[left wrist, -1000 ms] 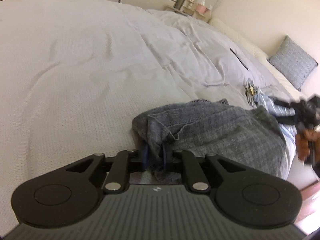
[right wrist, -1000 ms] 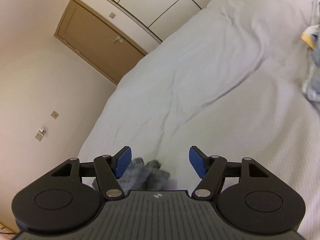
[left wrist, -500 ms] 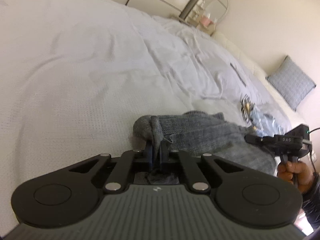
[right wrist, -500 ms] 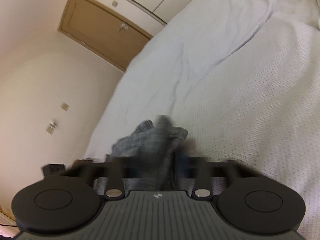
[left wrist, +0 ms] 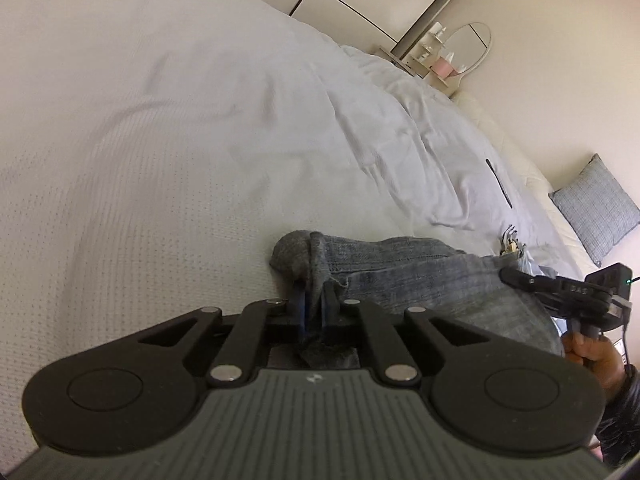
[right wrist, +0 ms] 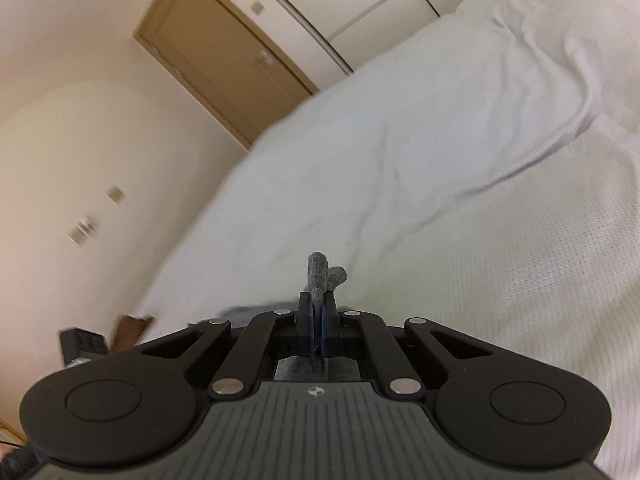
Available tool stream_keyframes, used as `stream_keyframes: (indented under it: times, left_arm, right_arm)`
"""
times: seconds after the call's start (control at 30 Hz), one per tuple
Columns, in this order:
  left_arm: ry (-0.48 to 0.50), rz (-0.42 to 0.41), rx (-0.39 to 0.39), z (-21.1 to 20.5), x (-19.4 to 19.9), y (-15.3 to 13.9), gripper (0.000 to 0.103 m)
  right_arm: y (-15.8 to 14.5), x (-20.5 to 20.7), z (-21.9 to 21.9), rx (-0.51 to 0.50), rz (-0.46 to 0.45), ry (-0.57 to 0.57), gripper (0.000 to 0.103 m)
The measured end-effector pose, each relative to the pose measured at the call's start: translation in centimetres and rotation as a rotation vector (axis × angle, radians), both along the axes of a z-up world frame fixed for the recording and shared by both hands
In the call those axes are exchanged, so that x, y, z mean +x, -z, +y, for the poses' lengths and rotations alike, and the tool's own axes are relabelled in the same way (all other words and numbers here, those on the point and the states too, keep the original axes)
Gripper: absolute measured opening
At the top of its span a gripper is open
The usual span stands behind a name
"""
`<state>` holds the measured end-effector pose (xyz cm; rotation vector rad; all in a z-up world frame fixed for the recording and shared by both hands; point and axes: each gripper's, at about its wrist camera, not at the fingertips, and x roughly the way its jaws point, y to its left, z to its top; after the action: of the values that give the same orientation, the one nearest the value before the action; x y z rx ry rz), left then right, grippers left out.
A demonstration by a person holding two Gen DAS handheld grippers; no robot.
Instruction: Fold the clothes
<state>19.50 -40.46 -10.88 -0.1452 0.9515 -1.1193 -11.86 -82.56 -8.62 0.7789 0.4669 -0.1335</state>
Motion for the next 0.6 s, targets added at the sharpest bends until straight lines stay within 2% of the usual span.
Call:
stream_keyframes:
  times: [0.07,0.1,0.17,0.27,0.37,0.47,0.53,0.6]
  left_arm:
    - [-0.026,-0.024,-0.001,0.8,0.0,-0.6,0.017]
    - [-0.044,-0.040,0.001,1.4,0.0,-0.9,0.017]
    - [-0.075,-0.102,0.026,2.5,-0.5,-1.8,0.016]
    - [-0.100,-0.215,0.066,4.2,-1.9,-3.4,0.015]
    - [-0.039,-0.365,0.085,5.3,-5.4,-5.3,0.015]
    - [0.122,-0.545,0.105,5.1,-10.8,-6.2,0.016]
    - [0.233,-0.624,0.107,4.3,-14.1,-6.2,0.016]
    - [0.293,-0.653,0.102,3.1,-15.8,-5.8,0.019]
  right_arm:
    - [0.7,-0.1,0.0,-0.010,0.026,0.012,0.003]
    - [0.7,-0.3,0.1,-0.022,0.033,0.019,0.005]
    - [0.1,-1.3,0.4,-0.053,0.041,0.060,0.018]
    - [-1.0,-4.2,0.9,-0.086,0.027,0.125,0.019]
    - [-2.4,-7.1,2.6,-0.136,0.000,0.143,0.021]
    - [-3.3,-9.5,7.1,-0.250,-0.013,0.076,0.028]
    - [-3.6,-10.6,10.5,-0.349,-0.005,0.009,0.030]
    - [-3.7,-10.1,13.7,-0.408,0.011,-0.069,0.029]
